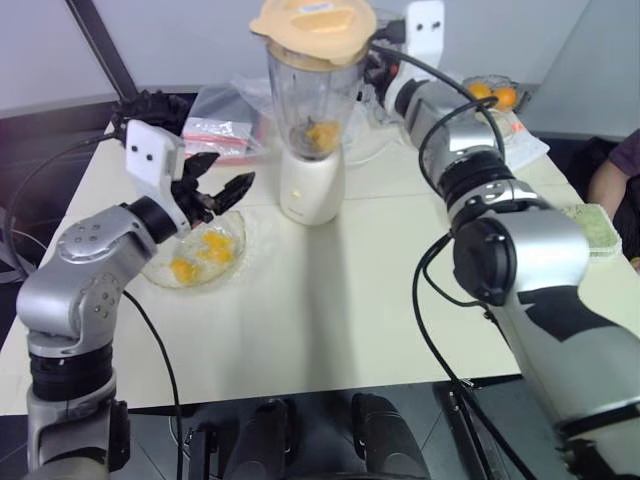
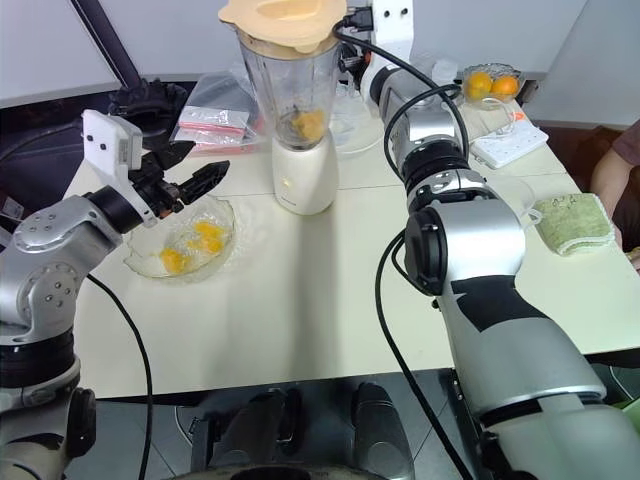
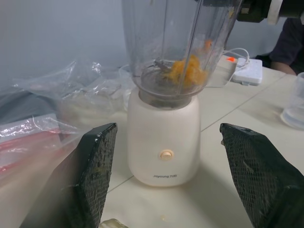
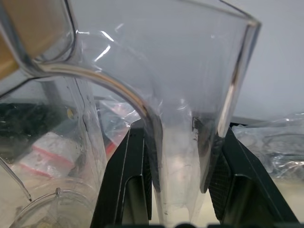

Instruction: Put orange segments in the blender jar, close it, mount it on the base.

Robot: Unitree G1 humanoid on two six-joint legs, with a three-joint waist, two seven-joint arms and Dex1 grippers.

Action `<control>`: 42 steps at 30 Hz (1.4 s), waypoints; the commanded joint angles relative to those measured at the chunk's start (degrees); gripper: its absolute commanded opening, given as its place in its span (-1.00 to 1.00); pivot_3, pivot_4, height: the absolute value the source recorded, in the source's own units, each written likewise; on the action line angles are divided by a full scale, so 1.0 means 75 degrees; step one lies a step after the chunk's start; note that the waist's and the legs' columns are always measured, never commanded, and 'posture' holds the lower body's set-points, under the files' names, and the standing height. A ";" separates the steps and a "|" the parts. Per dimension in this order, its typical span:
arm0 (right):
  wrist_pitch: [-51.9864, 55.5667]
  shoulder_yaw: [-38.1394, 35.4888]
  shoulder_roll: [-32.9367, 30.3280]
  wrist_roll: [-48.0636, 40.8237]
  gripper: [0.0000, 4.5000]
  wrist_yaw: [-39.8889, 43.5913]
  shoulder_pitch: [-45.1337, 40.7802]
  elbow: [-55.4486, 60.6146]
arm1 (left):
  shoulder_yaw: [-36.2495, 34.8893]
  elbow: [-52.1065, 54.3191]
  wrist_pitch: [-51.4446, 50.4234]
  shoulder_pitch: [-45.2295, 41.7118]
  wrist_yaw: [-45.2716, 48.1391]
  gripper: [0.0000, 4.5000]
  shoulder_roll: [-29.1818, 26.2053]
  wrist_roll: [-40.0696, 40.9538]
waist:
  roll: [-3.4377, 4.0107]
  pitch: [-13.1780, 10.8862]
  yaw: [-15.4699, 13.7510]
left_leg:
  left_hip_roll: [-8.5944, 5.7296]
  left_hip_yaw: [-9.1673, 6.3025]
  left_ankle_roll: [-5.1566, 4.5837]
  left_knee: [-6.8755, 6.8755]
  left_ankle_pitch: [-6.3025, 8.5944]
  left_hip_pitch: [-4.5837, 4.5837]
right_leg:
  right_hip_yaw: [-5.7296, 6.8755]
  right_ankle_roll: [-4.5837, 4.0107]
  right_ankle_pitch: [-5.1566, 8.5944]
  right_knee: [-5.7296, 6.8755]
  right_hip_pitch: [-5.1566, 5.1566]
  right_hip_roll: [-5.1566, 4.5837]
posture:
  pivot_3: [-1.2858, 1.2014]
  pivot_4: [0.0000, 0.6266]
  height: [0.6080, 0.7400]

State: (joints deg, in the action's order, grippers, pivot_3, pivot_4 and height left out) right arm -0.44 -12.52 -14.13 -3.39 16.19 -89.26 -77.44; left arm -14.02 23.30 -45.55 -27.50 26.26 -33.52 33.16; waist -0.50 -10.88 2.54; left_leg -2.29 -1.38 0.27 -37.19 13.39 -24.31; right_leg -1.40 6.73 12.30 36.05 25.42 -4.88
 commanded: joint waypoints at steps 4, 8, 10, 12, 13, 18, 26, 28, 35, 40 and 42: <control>-0.0580 -0.0192 -0.0161 -0.0028 -0.59 -0.0182 -0.0275 0.0214 | 0.0065 -0.0107 0.0299 -0.0303 0.0138 0.61 -0.0032 -0.0006 | 0.0000 0.0000 0.0016 | 0.0000 0.0000 0.0000 0.0002 0.0000 0.0000 | 0.0000 0.0000 0.0000 0.0000 0.0001 0.0001 | 0.03 -0.52 1.00; -0.0723 -0.0332 -0.0026 -0.0150 -0.59 -0.0111 -0.0146 0.0176 | 0.0106 -0.0146 0.0344 -0.0319 0.0156 0.61 -0.0047 -0.0007 | 0.0000 0.0000 0.0017 | 0.0003 0.0000 0.0000 0.0003 0.0000 0.0000 | -0.0001 0.0000 0.0000 0.0000 0.0001 0.0004 | 0.03 -0.52 1.00; -0.0798 -0.0405 0.0045 -0.0183 -0.59 -0.0085 -0.0100 0.0173 | 0.0091 -0.0121 0.0332 -0.0296 0.0140 0.61 -0.0058 0.0006 | 0.0001 0.0000 0.0015 | 0.0003 0.0000 0.0000 0.0004 0.0000 -0.0001 | -0.0001 0.0000 0.0000 0.0000 0.0001 0.0005 | 0.03 -0.52 1.00; -0.0845 -0.0483 0.0124 -0.0218 -0.59 -0.0041 -0.0072 0.0165 | 0.0069 -0.0081 0.0310 -0.0263 0.0119 0.61 -0.0070 0.0014 | 0.0001 -0.0001 0.0020 | 0.0003 0.0001 0.0000 0.0004 0.0000 -0.0001 | -0.0001 0.0000 0.0000 0.0001 0.0001 0.0005 | 0.03 -0.52 1.00; -0.0879 -0.0503 0.0169 -0.0215 -0.59 -0.0010 -0.0057 0.0163 | 0.0059 -0.0059 0.0298 -0.0246 0.0111 0.61 -0.0075 0.0022 | 0.0001 -0.0001 0.0021 | 0.0004 0.0000 0.0000 0.0004 0.0000 -0.0001 | -0.0001 0.0000 0.0000 0.0000 0.0001 0.0005 | 0.03 -0.52 1.00; -0.1089 -0.0579 0.0339 -0.0177 -0.59 0.0006 0.0062 0.0136 | 0.0007 0.0042 0.0231 -0.0196 0.0060 0.61 -0.0116 0.0054 | 0.0001 0.0000 0.0011 | 0.0004 0.0000 0.0000 0.0003 0.0000 -0.0001 | -0.0001 -0.0001 0.0000 0.0000 0.0001 0.0006 | 0.03 -0.52 1.00; -0.1101 -0.0321 0.0366 0.0247 -0.59 -0.0132 0.0274 0.0075 | -0.0091 0.0233 0.0106 -0.0119 -0.0028 0.61 -0.0200 0.0110 | 0.0001 0.0000 0.0007 | 0.0004 -0.0002 0.0000 0.0003 0.0000 0.0000 | -0.0001 -0.0001 0.0000 0.0000 0.0000 0.0005 | 0.03 -0.52 1.00; -0.1081 -0.0201 0.0224 0.0440 -0.59 -0.0332 0.0351 0.0056 | -0.0092 0.0237 0.0107 -0.0131 -0.0057 0.61 -0.0200 0.0117 | 0.0000 0.0000 0.0005 | 0.0004 -0.0002 0.0002 0.0002 -0.0001 0.0001 | -0.0001 -0.0001 -0.0001 0.0000 0.0000 0.0005 | 0.03 -0.52 1.00; -0.1194 0.0064 0.0064 0.0795 -0.59 -0.0432 0.0566 0.0036 | -0.0013 0.0197 0.0121 -0.0223 -0.0098 0.61 -0.0171 0.0130 | -0.0003 0.0002 -0.0012 | 0.0003 -0.0005 0.0004 0.0001 -0.0002 0.0021 | 0.0000 -0.0003 0.0000 0.0001 -0.0019 0.0007 | 0.03 -0.52 1.00; -0.0638 0.0100 0.0178 0.0778 -0.59 -0.0348 0.0552 -0.0009 | 0.0006 0.0134 0.0139 -0.0246 -0.0080 0.61 -0.0201 0.0142 | -0.0005 0.0004 -0.0023 | 0.0001 -0.0012 0.0004 -0.0003 -0.0002 0.0030 | 0.0003 -0.0003 -0.0001 -0.0001 -0.0035 0.0006 | 0.03 -0.52 1.00; -0.0124 0.0201 0.0205 0.0886 -0.59 -0.0520 0.0478 -0.0048 | 0.0038 0.0118 0.0152 -0.0244 -0.0088 0.61 -0.0190 0.0129 | -0.0005 0.0004 -0.0017 | 0.0001 -0.0012 0.0004 -0.0001 -0.0002 0.0044 | 0.0003 -0.0003 0.0000 -0.0002 -0.0046 0.0006 | 0.03 -0.52 1.00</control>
State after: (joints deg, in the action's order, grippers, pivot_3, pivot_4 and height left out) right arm -5.17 -12.74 -12.35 1.03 13.26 -85.27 -77.39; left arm -12.78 22.83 -44.87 -28.28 25.79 -34.24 33.94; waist -0.54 -10.86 2.41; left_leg -2.28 -1.48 0.30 -37.18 13.37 -23.92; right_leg -1.38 6.71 12.30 36.03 25.02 -4.84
